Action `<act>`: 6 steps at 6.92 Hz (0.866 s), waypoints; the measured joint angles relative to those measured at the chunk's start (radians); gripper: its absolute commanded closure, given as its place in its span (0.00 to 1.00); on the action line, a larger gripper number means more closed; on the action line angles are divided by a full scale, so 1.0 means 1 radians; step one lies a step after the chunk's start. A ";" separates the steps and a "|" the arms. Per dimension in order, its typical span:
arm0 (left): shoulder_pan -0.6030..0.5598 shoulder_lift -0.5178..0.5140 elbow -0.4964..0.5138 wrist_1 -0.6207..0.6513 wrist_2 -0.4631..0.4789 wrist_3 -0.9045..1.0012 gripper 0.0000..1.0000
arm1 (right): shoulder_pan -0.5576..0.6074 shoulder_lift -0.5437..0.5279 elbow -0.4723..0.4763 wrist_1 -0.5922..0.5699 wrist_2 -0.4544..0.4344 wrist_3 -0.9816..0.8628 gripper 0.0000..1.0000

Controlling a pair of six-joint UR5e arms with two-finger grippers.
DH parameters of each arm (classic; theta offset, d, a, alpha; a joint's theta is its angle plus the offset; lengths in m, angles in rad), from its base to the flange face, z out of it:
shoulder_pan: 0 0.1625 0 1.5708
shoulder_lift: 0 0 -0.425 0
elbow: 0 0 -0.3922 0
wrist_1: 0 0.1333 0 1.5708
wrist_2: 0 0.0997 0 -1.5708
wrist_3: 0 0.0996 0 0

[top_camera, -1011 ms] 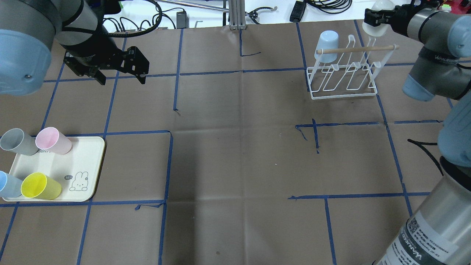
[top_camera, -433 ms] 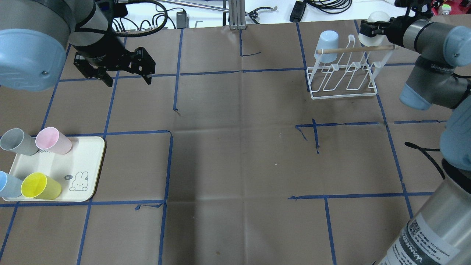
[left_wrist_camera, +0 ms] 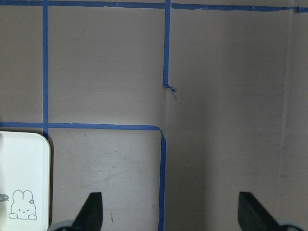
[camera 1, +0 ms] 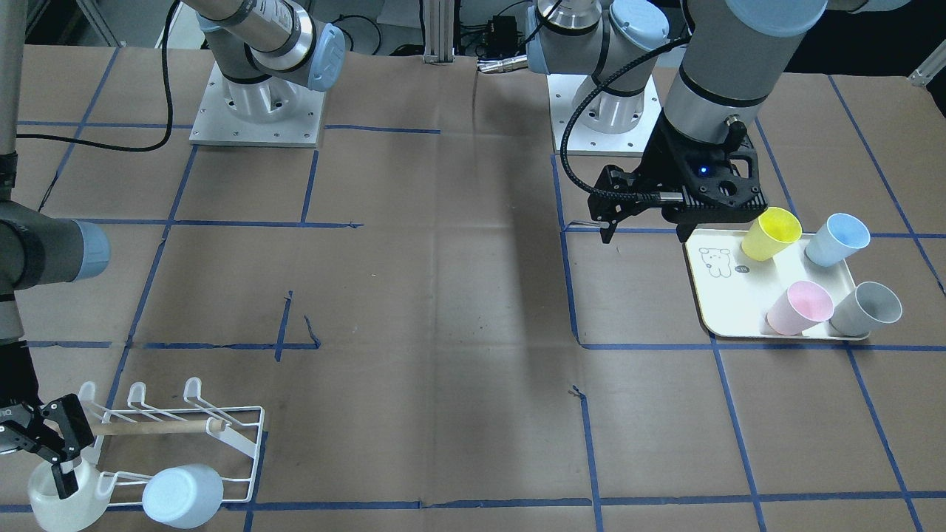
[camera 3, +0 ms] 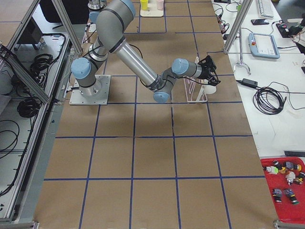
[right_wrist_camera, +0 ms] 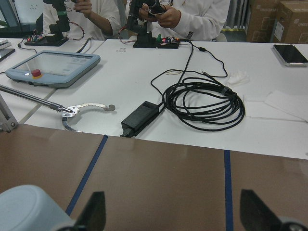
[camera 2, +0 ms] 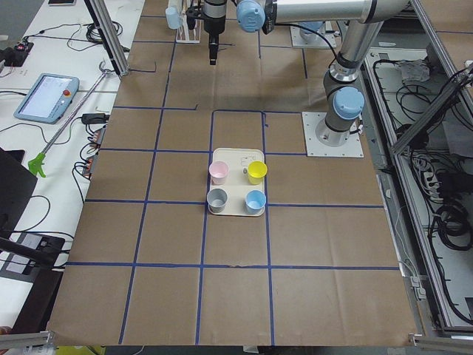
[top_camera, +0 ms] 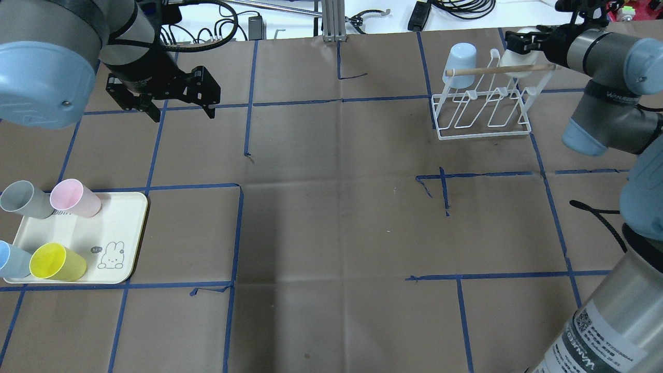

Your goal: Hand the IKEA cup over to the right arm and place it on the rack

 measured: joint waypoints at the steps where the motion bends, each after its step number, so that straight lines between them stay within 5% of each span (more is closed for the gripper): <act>1: 0.000 0.000 0.000 0.001 0.000 0.000 0.00 | 0.000 -0.021 -0.006 0.048 -0.004 -0.002 0.00; 3: 0.000 0.000 -0.002 0.001 0.000 0.004 0.00 | 0.004 -0.130 -0.048 0.376 -0.069 -0.015 0.00; 6: 0.000 0.000 -0.002 0.001 0.001 0.006 0.00 | 0.099 -0.312 -0.160 0.951 -0.350 -0.016 0.00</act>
